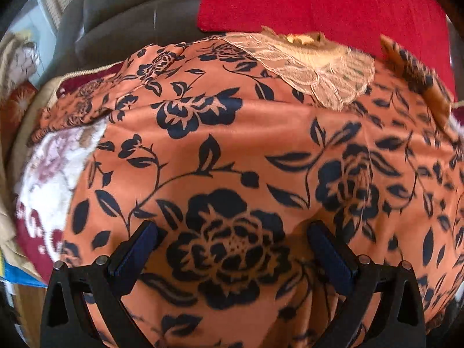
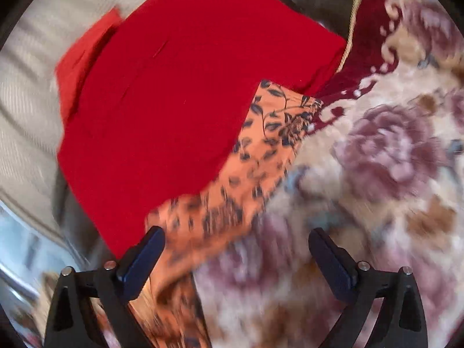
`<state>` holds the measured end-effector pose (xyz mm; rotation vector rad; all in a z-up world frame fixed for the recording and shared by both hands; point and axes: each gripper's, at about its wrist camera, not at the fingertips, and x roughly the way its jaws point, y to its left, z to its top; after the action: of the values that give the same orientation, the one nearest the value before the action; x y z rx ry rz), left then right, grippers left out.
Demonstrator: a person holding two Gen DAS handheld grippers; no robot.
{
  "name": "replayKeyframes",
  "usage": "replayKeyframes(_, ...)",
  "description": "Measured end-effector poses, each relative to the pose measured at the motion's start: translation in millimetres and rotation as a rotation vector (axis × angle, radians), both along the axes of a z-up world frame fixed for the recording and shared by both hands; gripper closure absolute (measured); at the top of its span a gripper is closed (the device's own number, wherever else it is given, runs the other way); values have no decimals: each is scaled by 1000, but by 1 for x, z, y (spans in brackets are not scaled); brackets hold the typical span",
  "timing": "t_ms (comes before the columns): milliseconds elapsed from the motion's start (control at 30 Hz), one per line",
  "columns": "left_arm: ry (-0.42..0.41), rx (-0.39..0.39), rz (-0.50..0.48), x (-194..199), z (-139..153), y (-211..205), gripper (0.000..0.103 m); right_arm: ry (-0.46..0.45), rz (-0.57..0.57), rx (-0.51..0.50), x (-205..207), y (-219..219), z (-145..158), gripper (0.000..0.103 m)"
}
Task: Fold small clothes
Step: 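Grasp the blouse sleeve cuff with the right gripper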
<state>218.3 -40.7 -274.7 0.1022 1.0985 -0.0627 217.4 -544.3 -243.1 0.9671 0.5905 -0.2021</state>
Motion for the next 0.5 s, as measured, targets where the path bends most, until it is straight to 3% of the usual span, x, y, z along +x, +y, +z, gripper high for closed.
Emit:
replayKeyframes(67, -20, -38, 10, 0, -3, 3, 0, -22, -22, 51, 21, -21, -13, 23)
replayKeyframes(233, -73, -44, -7, -6, -4, 4, 0, 2, -135, 114, 58, -61, -39, 31)
replayKeyframes(367, -73, -42, -15, -11, -2, 1, 0, 15, -157, 114, 85, -82, -50, 54)
replayKeyframes(500, -56, -39, -5, -3, -3, 3, 0, 72, -158, 79, 113, -90, -55, 62)
